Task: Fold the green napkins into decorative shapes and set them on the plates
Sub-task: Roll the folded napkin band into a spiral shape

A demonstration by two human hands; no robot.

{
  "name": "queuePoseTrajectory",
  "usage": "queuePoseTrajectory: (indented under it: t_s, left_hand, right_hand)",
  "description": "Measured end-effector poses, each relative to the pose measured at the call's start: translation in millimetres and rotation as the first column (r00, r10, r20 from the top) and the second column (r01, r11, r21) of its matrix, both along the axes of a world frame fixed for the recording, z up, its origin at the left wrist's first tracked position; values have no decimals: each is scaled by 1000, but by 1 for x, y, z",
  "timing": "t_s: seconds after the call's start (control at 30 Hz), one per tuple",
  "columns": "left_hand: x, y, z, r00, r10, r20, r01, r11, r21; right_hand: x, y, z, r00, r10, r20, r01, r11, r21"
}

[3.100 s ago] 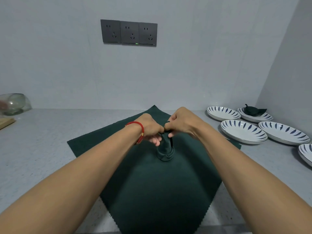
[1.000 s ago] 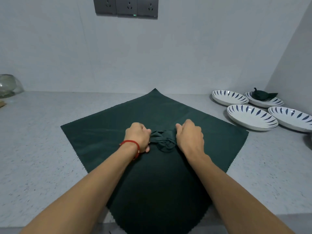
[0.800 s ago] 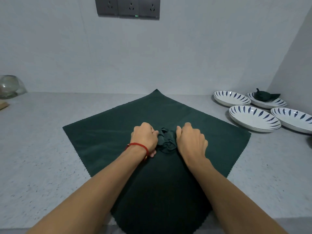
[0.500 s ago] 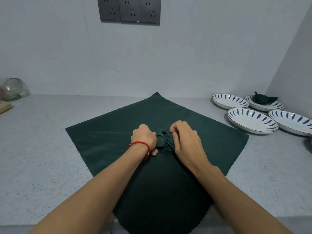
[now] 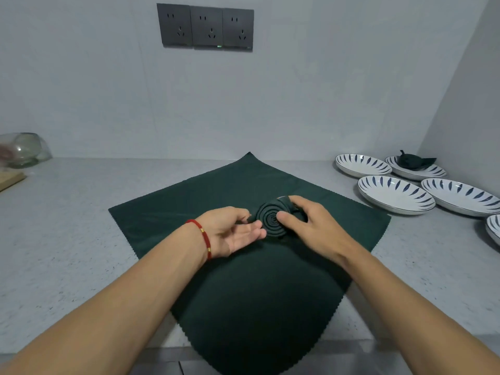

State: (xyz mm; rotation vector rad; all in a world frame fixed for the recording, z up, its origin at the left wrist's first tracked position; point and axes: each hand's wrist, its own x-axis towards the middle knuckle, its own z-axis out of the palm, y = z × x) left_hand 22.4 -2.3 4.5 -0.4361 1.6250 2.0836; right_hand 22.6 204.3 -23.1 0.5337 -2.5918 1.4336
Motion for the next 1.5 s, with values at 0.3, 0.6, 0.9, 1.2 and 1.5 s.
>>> queuePoseTrajectory:
  t_s: [0.3, 0.6, 0.9, 1.2, 1.5]
  left_hand:
    - [16, -9, -6, 947, -321, -2, 281, 832, -479]
    - [0, 3, -12, 947, -276, -161, 155, 838, -523]
    - [-2, 8, -18, 948, -182, -260, 13, 841, -541]
    - [15, 14, -33, 882, -214, -419, -102, 782, -615]
    - [7, 8, -39, 963, -135, -234, 22, 901, -433]
  right_hand:
    - [-4, 1, 10, 809, 175, 562, -178, 983, -49]
    - [-10, -10, 8, 950, 31, 311, -96, 976, 197]
    - [-7, -12, 9, 958, 55, 283, -146, 939, 311]
    - [-2, -21, 12, 944, -204, 261, 91, 918, 386]
    - [7, 2, 9, 806, -272, 525, 179, 958, 222]
